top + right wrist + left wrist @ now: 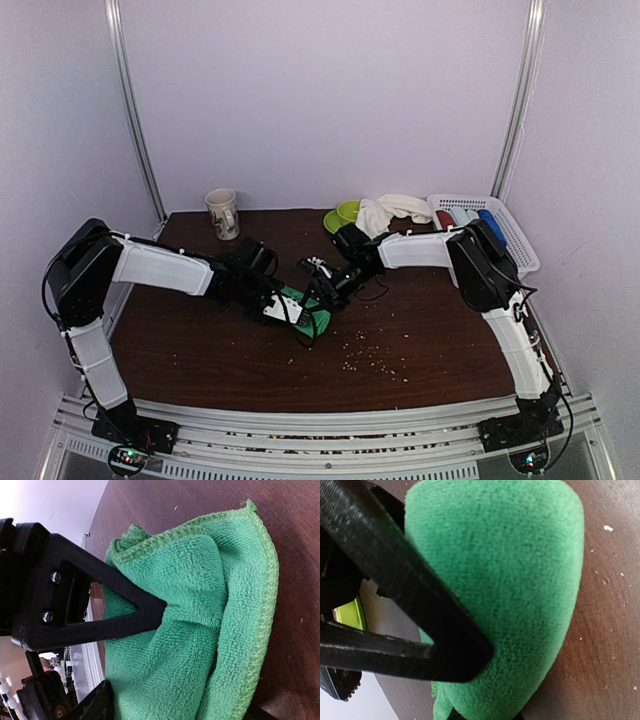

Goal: Roll the towels
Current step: Roll the towel at the center of the board, then pick up the towel from the center of the board.

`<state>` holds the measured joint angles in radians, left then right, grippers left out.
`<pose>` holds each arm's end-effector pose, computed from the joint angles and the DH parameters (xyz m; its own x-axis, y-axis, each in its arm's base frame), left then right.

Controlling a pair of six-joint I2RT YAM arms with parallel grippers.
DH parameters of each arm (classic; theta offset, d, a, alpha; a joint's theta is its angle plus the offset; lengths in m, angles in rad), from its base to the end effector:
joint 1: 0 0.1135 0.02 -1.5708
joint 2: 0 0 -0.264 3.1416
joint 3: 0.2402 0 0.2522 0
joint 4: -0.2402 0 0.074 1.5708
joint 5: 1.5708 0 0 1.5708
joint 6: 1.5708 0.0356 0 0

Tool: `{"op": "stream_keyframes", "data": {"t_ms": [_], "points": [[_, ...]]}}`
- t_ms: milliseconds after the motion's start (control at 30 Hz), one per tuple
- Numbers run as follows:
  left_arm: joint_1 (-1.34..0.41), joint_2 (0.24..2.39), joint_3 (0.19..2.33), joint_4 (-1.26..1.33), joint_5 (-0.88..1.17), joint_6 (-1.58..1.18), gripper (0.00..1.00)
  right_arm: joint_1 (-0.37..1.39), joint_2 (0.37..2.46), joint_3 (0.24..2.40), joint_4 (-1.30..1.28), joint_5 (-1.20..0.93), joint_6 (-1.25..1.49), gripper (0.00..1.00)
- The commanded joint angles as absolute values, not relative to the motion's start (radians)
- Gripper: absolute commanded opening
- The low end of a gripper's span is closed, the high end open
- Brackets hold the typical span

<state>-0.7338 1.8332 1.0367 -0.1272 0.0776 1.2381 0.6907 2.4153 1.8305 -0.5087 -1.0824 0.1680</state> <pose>0.2719 -0.2489 0.1479 0.4704 0.8447 -0.2554 0.7894 -0.2734 0.5496 0.3626 0.3405 0.1231 -0.7773 -0.5406 -0.3218 -0.4885 0.1964 0.8502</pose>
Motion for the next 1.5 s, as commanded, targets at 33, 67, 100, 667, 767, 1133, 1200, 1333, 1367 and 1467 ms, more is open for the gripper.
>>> {"op": "stream_keyframes", "data": {"t_ms": [33, 67, 100, 667, 767, 1133, 1200, 1333, 1367, 1467], "points": [[-0.723, 1.943, 1.106, -0.396, 0.152, 1.207, 0.09, 0.722, 2.388, 1.807, -0.506, -1.098, 0.170, 0.72], [-0.720, 1.955, 1.128, -0.424, 0.160, 1.207, 0.09, 0.723, 2.390, 1.808, -0.506, -1.099, 0.171, 0.72], [-0.719, 1.966, 1.152, -0.452, 0.165, 1.205, 0.09, 0.725, 2.391, 1.811, -0.506, -1.096, 0.170, 0.72], [-0.696, 2.188, 1.467, -0.833, 0.165, 1.191, 0.09, 0.741, 2.403, 1.830, -0.462, -1.138, 0.198, 0.70], [-0.696, 2.192, 1.471, -0.830, 0.156, 1.187, 0.10, 0.748, 2.411, 1.829, -0.436, -1.152, 0.225, 0.56], [-0.691, 2.099, 1.422, -0.722, 0.137, 1.183, 0.33, 0.746, 2.422, 1.835, -0.416, -1.166, 0.268, 0.06], [-0.679, 2.057, 1.427, -0.703, 0.143, 1.171, 0.46, 0.741, 2.411, 1.833, -0.418, -1.147, 0.272, 0.00], [-0.647, 1.935, 1.432, -0.673, 0.164, 1.143, 0.98, 0.720, 2.364, 1.801, -0.403, -1.104, 0.286, 0.00], [-0.637, 1.900, 1.434, -0.668, 0.173, 1.132, 0.98, 0.712, 2.346, 1.791, -0.397, -1.084, 0.292, 0.00], [-0.599, 1.793, 1.420, -0.620, 0.186, 1.073, 0.98, 0.689, 2.288, 1.774, -0.400, -1.028, 0.295, 0.00]]}}
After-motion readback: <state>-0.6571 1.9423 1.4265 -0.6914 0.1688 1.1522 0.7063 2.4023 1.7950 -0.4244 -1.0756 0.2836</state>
